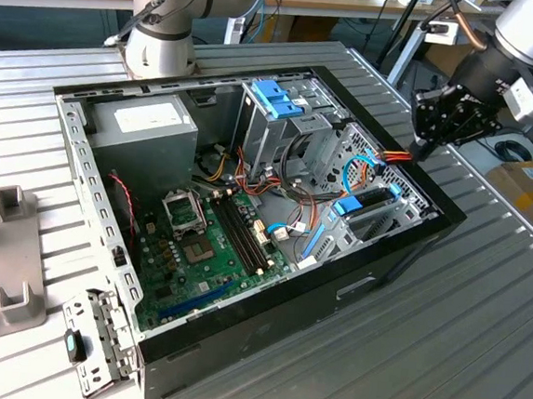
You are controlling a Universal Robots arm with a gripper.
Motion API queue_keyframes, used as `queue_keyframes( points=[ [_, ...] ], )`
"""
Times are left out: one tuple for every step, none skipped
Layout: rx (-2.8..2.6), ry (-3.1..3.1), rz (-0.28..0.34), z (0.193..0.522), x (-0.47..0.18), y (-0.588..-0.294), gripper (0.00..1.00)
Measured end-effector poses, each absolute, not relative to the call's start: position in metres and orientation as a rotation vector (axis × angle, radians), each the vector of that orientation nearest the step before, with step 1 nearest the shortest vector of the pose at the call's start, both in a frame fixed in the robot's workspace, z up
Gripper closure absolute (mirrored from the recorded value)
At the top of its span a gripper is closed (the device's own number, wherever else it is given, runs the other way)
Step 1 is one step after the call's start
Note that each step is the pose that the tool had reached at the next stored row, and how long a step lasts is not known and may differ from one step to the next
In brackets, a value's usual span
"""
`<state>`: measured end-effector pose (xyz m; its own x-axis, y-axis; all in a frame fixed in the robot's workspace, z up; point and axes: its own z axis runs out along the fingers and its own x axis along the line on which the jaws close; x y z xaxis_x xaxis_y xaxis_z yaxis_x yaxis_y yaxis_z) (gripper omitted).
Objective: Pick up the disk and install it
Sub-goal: 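Insert the first disk wire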
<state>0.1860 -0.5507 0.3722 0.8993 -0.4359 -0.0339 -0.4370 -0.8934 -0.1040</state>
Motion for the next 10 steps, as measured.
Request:
queue_keyframes(
  points=[
    [-2.955,0.681,0.015,0.3722,0.1851,-0.5511,0.83],
    [-2.955,0.681,0.015,0.3722,0.1839,-0.5515,0.83],
    [-2.955,0.681,0.015,0.3722,0.1827,-0.5518,0.83],
    [-2.955,0.681,0.015,0.3721,0.1812,-0.5523,0.83],
    [-2.955,0.681,0.015,0.3721,0.1803,-0.5525,0.83],
    [-2.955,0.681,0.015,0.3721,0.179,-0.5529,0.83],
    [-2.955,0.681,0.015,0.3722,0.1781,-0.5532,0.83],
    [-2.955,0.681,0.015,0.3722,0.1772,-0.5534,0.83],
    [-2.955,0.681,0.015,0.3721,0.1764,-0.5537,0.83],
    [-2.955,0.681,0.015,0.3722,0.1756,-0.5538,0.83]
  ],
)
